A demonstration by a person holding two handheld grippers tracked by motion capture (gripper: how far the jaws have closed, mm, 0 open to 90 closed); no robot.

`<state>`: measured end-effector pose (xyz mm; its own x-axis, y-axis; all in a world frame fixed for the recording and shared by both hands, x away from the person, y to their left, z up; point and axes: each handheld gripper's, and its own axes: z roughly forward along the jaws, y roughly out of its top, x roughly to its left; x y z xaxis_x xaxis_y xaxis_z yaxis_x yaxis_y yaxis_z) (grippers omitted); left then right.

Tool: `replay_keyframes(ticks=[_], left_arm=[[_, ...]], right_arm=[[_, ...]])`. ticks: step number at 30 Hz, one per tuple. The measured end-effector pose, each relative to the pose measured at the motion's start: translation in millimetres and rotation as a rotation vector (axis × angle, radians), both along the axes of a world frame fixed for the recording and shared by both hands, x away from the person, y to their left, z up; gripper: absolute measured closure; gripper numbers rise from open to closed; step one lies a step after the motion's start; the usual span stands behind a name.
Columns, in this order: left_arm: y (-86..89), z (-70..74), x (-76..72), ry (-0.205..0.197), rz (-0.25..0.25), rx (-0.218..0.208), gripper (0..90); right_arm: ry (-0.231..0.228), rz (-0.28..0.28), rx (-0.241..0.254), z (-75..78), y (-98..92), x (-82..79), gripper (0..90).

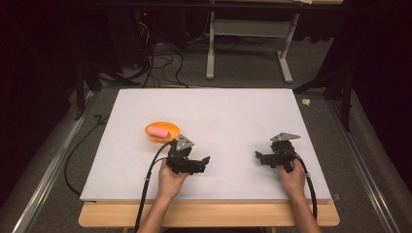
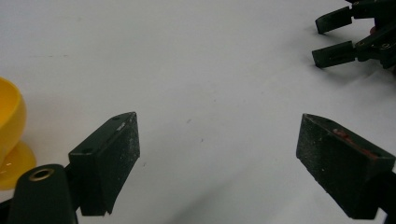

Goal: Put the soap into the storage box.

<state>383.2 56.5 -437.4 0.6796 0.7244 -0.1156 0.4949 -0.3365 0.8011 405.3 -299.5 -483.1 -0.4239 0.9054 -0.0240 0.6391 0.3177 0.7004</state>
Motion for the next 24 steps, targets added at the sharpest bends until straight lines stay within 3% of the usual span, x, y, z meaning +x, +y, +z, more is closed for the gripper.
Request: replay_keyframes(ticks=[11,24], left_arm=[[-5.5,-7.6,4.4,0.011,-0.009,-0.017,14.5],[-14.5,-22.7,9.3,0.027,-0.012,0.005,14.6]], right_arm=[[0.0,-0.002,0.001,0.0,0.1,0.0,14.6],[0.0,-0.001,0.001,0.0,0.1,0.0,14.6]])
